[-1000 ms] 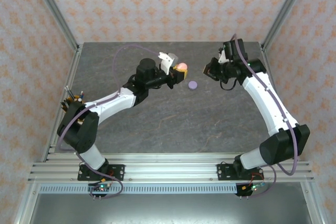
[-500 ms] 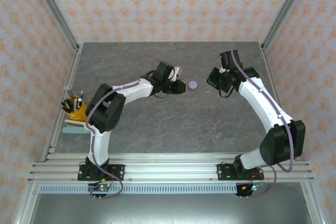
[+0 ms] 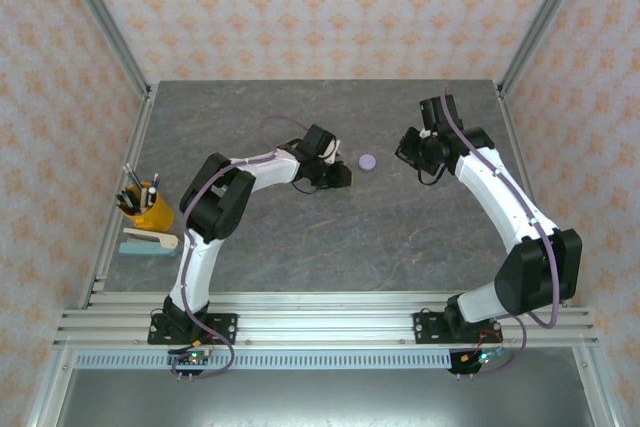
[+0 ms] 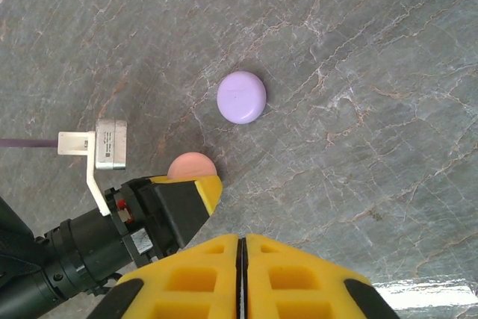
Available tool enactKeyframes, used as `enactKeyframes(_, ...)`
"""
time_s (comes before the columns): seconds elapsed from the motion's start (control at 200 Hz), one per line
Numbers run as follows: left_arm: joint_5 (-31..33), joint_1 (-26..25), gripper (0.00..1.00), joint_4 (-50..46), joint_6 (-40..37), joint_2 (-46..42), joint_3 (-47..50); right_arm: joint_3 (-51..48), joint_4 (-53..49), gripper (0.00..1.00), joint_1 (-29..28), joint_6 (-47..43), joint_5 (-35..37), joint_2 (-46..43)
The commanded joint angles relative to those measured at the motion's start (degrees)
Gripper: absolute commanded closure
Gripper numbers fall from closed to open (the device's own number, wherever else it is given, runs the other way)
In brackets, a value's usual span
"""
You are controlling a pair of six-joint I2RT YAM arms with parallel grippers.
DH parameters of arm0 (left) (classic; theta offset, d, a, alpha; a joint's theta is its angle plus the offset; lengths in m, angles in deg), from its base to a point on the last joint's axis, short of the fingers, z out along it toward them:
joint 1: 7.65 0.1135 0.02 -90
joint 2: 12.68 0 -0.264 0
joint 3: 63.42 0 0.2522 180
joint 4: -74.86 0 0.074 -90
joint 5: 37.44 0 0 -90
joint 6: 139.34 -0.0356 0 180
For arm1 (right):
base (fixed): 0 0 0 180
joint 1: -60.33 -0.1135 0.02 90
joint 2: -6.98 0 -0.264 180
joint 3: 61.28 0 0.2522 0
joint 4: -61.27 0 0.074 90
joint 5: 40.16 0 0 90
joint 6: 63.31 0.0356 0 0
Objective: Insert wireless bluetooth earbuds into charging case
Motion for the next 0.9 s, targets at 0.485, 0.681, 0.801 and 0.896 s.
enactKeyframes(0.485,6.7,8.6,0.37,-6.8,-2.6,-12.4,8.6,2.6,-0.7,0.29,0.3,1.2,4.5,-3.3)
enactKeyframes(0.681,10.3,12.7,0.30,-12.7,-8.1,-23.9,9.0,4.5,-2.3,0.00,1.4,1.0,10.5,-4.1)
enactKeyframes(0.801,15.5,13.5,0.28,-15.6,-12.0,-31.1,7.9,6.2,-4.3,0.00,1.7,-0.2,18.5,-4.2)
enactKeyframes(0.896,20.2,13.7,0.28,-15.3,-14.9,-36.9,8.5,5.0,-3.4,0.00,1.7,-0.8,27.5,-5.2)
